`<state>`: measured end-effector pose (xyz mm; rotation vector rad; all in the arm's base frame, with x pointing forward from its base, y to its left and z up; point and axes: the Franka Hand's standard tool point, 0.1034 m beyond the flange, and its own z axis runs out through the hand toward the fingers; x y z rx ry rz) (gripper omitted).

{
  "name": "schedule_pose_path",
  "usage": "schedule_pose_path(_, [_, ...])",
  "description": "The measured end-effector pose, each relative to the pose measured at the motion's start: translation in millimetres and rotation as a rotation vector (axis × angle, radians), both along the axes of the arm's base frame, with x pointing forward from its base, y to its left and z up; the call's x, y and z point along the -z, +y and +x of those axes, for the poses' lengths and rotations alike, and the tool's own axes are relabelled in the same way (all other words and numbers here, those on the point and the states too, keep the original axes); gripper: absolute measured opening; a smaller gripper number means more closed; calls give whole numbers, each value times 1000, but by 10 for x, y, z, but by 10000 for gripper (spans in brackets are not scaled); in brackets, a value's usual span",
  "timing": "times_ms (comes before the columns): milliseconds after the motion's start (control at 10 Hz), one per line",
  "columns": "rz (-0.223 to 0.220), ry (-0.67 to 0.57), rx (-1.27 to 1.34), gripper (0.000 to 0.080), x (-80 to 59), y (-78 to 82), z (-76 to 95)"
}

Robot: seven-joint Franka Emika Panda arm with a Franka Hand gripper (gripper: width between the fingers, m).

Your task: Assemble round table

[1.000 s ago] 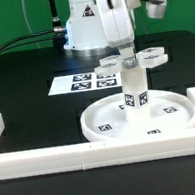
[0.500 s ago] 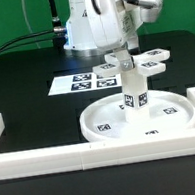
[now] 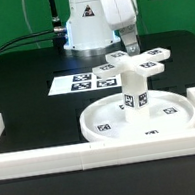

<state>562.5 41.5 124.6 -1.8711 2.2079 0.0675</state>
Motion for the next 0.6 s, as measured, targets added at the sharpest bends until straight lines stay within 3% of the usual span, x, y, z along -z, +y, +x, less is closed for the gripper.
schedule_pose_path(600, [-109,-78,-607,649,-18,114,14])
